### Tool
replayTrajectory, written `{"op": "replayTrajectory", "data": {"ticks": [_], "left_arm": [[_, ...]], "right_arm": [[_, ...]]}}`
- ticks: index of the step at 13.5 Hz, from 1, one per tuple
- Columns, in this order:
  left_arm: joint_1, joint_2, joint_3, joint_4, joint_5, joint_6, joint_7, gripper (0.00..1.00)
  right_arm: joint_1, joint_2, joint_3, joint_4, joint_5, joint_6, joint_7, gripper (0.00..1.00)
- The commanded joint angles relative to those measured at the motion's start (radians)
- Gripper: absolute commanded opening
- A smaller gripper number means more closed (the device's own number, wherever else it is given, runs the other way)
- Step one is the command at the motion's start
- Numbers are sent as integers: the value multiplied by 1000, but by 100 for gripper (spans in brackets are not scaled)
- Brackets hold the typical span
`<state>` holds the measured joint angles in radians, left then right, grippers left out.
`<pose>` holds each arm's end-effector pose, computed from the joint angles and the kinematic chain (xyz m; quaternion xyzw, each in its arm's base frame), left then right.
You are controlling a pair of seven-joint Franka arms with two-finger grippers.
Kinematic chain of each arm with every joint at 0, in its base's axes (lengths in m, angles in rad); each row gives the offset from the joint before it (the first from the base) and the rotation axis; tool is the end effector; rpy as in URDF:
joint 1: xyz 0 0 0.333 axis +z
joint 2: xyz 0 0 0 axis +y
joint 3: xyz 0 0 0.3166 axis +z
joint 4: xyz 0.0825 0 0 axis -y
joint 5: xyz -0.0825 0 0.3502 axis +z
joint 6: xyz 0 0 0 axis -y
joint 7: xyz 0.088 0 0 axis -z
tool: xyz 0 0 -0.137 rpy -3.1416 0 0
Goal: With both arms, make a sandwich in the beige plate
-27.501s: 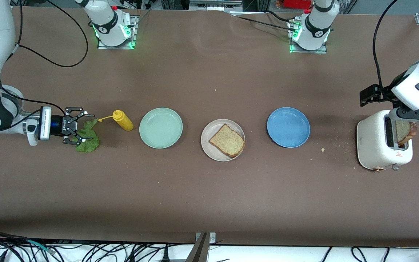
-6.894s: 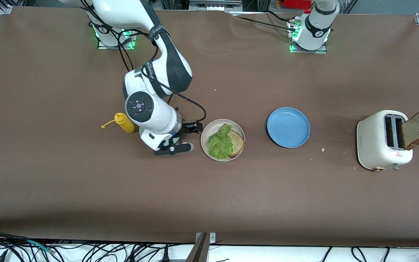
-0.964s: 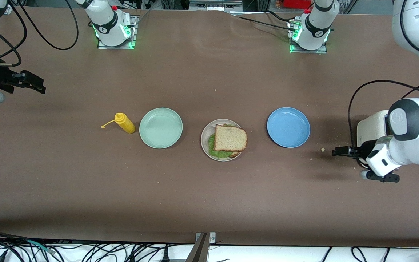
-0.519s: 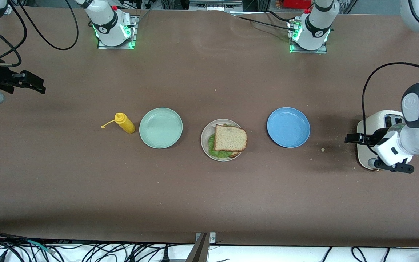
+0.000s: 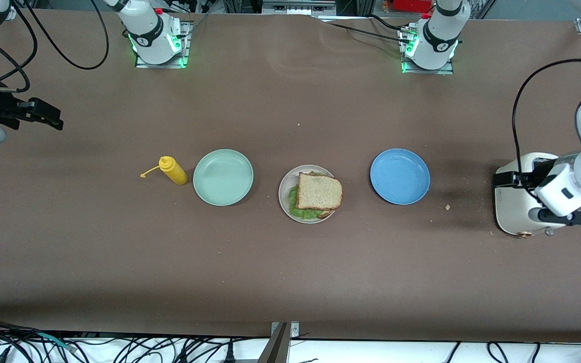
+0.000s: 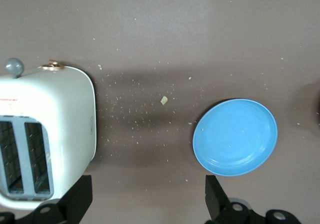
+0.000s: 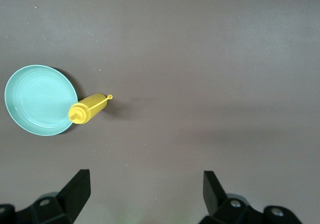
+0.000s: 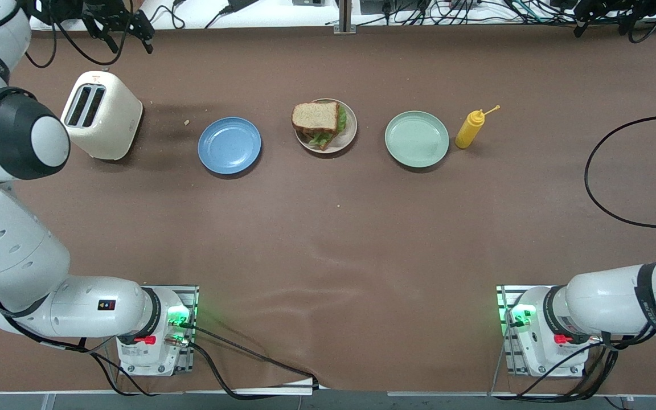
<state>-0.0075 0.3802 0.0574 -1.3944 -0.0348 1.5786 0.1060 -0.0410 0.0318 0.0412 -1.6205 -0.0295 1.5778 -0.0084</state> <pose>0.6130 0.0208 0.4551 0.9948 -0.0271 -0.0967 0.0141 0.5258 -0.0042 0.5574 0.9992 0.0050 -0.0373 0.0139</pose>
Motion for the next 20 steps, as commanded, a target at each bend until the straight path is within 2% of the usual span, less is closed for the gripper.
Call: {"op": "replayTrajectory", "data": {"ticks": [1,5,8,10,12,17,20], "left_arm": [[-15,-121,-7,-61,41,-46,-15,99],[-22,-280,-11,-155,39,-72,-15,99],[-16,-355,-14,-167,42,-121,-17,99],[-8,-372,-19,-166,42,-120,-19,100],[14,-382,-65,-161,62,-106,-35,100],[9,-391,-70,-167,76,-22,-40,100],[3,-394,-70,-170,72,-22,-43,100]], "right_arm": [[-5,-7,0,-6,20,4,4,100],[-5,-7,2,-6,20,4,-5,100],[-5,-7,2,-4,19,5,-4,100],[-5,-7,2,-4,19,5,-5,100],[-5,-7,2,-4,19,7,-7,100],[-5,-7,2,-4,19,7,-7,100],[-5,-7,2,-5,19,7,-7,100]]}}
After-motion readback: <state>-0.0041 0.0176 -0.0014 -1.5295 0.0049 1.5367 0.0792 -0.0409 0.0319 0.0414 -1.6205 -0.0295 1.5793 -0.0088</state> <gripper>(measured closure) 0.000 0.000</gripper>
